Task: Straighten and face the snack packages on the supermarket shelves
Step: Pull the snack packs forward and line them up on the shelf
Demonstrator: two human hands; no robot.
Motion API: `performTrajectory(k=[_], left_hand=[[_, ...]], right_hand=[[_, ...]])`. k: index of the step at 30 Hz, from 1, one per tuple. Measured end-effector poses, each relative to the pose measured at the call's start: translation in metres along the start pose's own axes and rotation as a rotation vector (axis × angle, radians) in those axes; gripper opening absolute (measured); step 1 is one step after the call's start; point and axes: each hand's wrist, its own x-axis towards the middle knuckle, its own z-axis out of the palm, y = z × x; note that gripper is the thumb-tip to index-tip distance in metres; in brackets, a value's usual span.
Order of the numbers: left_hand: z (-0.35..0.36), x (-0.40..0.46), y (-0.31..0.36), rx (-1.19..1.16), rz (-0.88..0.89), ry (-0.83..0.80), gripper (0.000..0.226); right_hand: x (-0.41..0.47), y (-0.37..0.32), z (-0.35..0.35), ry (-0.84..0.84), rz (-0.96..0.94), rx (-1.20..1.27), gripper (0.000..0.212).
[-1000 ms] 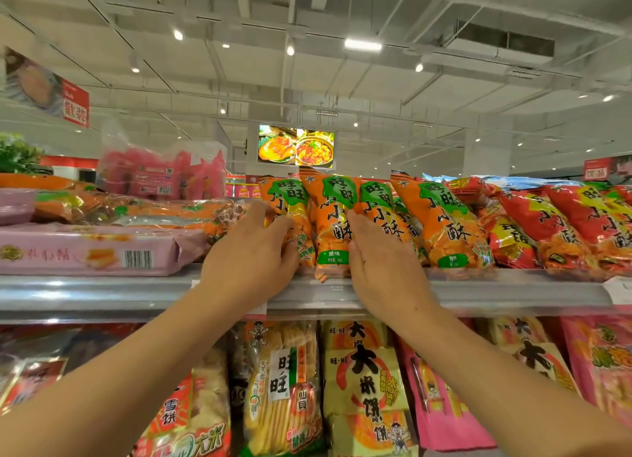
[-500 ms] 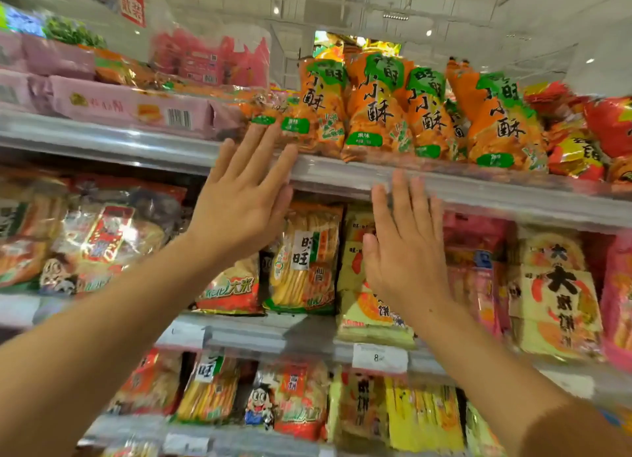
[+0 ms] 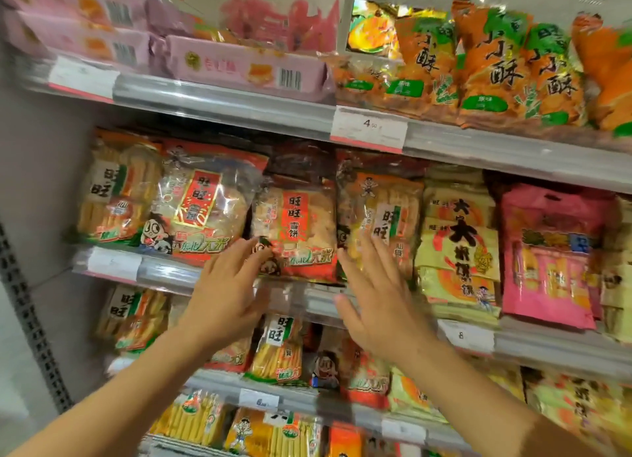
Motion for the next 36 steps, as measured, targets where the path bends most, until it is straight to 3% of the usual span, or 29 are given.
performTrajectory(k=[5, 10, 13, 26, 29, 32, 34, 36], left_hand=[[-0.012, -0.009, -0.099, 0.061, -0.028, -0.025, 0.061], [-0.01, -0.017, -0.159, 0.131, 0.106, -0.05, 0.063], [-0.008, -0.018, -0.167, 0.108, 0.15, -0.051, 0.062], [-0.014, -0.004, -0.165, 0.029, 0.15, 0.08, 0.047], [-0.02, 0.014, -0.157, -0.056, 0.013, 0.156, 0.041], [-0.023, 0.04, -0.153, -0.095, -0.176, 0.199, 0.07], [-0.023, 0.051, -0.151, -0.11, -0.284, 0.133, 0.099], [-0.021, 0.054, -0.145, -0.099, -0.346, 0.082, 0.118]], right_hand=[[0.046, -0.086, 0.054, -0.054, 0.031, 0.065, 0.063], [0.08, -0.141, 0.097, -0.035, 0.197, -0.077, 0.063], [0.079, -0.147, 0.102, 0.036, 0.231, -0.121, 0.061], [0.074, -0.154, 0.105, 0.062, 0.268, -0.119, 0.058], [0.073, -0.147, 0.095, 0.059, 0.259, 0.096, 0.058], [0.071, -0.12, 0.07, 0.238, 0.354, 0.355, 0.046], [0.066, -0.086, 0.052, 0.41, 0.467, 0.319, 0.038], [0.062, -0.047, 0.036, 0.45, 0.636, 0.248, 0.046]])
